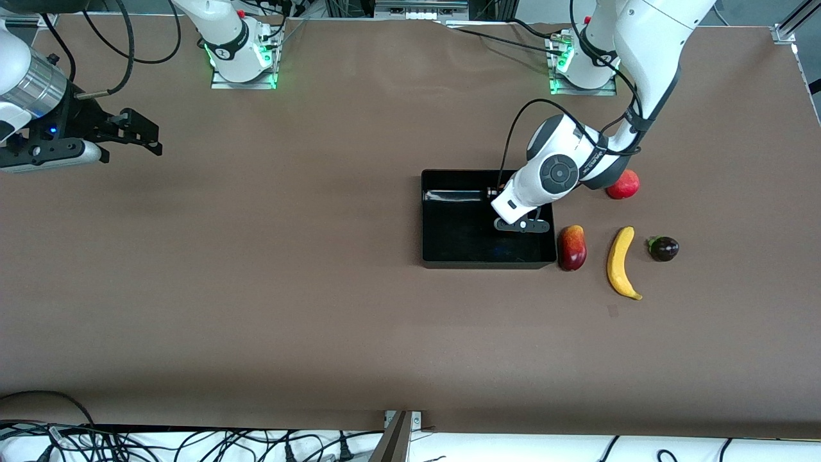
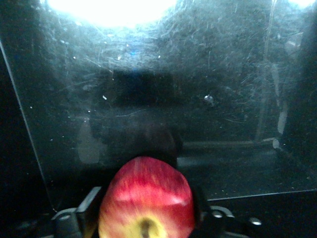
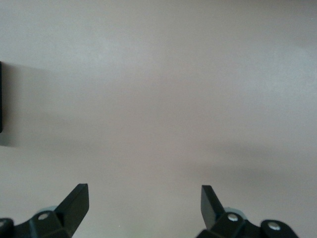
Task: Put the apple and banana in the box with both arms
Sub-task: 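Carry the red apple into the box and open the left gripper, then move the left gripper to the yellow banana and grasp it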
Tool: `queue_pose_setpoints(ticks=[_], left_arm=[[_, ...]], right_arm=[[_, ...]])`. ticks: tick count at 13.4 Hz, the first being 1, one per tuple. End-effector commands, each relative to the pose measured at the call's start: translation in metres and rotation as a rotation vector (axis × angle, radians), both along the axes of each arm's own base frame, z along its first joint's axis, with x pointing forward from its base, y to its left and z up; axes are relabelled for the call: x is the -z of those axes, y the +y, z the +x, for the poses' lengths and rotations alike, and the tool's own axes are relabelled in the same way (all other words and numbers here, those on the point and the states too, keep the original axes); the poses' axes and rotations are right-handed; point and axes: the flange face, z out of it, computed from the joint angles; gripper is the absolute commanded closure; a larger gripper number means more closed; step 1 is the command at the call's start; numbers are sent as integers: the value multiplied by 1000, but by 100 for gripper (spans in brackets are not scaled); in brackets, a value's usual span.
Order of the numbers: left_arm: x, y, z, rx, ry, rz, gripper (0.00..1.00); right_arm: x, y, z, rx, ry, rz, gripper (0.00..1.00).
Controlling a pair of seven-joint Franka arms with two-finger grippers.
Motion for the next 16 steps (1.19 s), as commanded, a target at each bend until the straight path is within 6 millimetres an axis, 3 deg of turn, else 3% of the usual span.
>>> queue_pose_setpoints(ticks=[1,3,4,6,9,10,12,13,15,16], left_arm=[[-47,2,17,-10,-35,31,0],[-100,24,45,-27,26,79,0],[-122,46,62,-40,50,101,0],[-138,99,89,78,-2,198,0],[-113,180,118,257,-55,173,0],[-96,212,127,289,-71,138,0],[-48,258,138,345,-123,56,0],[-30,274,135,350,-134,34,0],[-7,274,125,365,-153,13,2],[-2,276,124,385,-155,16,36]], right_arm=[[-7,4,2,-10,-19,-22,0],[-6,4,4,-12,-19,-27,0],[-6,3,5,-15,-24,-38,0],[-12,-4,6,-13,-26,-33,0],[-8,-7,8,-11,-3,-46,0],[-6,-7,9,-4,-1,-52,0],[-6,-4,11,-5,-14,-49,0],[-12,-2,14,-4,-35,-46,0],[-14,-2,22,-5,-62,-43,0],[-16,-2,23,-6,-67,-44,0]])
